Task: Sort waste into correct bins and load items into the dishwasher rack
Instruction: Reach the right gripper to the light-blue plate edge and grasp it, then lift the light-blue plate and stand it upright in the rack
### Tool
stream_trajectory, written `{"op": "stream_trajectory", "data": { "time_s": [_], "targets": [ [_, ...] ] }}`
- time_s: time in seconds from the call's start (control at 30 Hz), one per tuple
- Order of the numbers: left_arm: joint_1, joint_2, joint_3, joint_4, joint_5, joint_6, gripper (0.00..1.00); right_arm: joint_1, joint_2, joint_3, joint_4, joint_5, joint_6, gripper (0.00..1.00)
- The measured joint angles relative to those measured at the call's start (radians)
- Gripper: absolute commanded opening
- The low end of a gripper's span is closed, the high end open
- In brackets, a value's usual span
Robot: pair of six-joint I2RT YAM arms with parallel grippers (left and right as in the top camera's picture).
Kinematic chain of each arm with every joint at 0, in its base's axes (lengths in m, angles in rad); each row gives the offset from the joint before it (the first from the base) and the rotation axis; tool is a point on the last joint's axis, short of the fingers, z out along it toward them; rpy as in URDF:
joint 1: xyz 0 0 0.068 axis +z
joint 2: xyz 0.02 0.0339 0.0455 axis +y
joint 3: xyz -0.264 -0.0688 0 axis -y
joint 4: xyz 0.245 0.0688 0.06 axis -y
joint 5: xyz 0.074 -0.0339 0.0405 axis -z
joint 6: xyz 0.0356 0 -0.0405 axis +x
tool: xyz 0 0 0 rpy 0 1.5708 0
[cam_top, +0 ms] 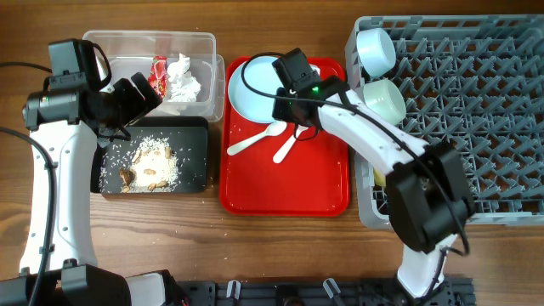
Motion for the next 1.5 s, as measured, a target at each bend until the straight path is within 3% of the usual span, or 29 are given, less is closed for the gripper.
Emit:
{"op": "stream_trajectory", "data": {
  "time_s": [0.4, 0.7, 0.8, 1.27, 1.5],
  "targets": [
    [0.0, 0.0, 0.0, 0.0, 0.0, 0.0, 1.0, -0.103, 0.093, -0.003, 0.071, 0.003, -0.029, 0.3],
    [0.0, 0.0, 0.0, 0.0, 0.0, 0.0, 1.0, -0.109, 0.135, -0.003, 0.122, -0.016, -0.096, 0.31],
    [0.0, 0.0, 0.0, 0.0, 0.0, 0.0, 1.0, -0.11, 0.135, -0.003, 0.122, -0.03, -0.115, 0.26],
    [0.0, 0.0, 0.0, 0.0, 0.0, 0.0, 1.0, -0.113, -0.001, -0.008, 0.152, -0.083, -0.134, 0.27],
    [0.0, 0.0, 0.0, 0.0, 0.0, 0.0, 1.0, -0.113, 0.064, -0.008, 0.156, -0.084, -0.134, 0.29]
  ]
}}
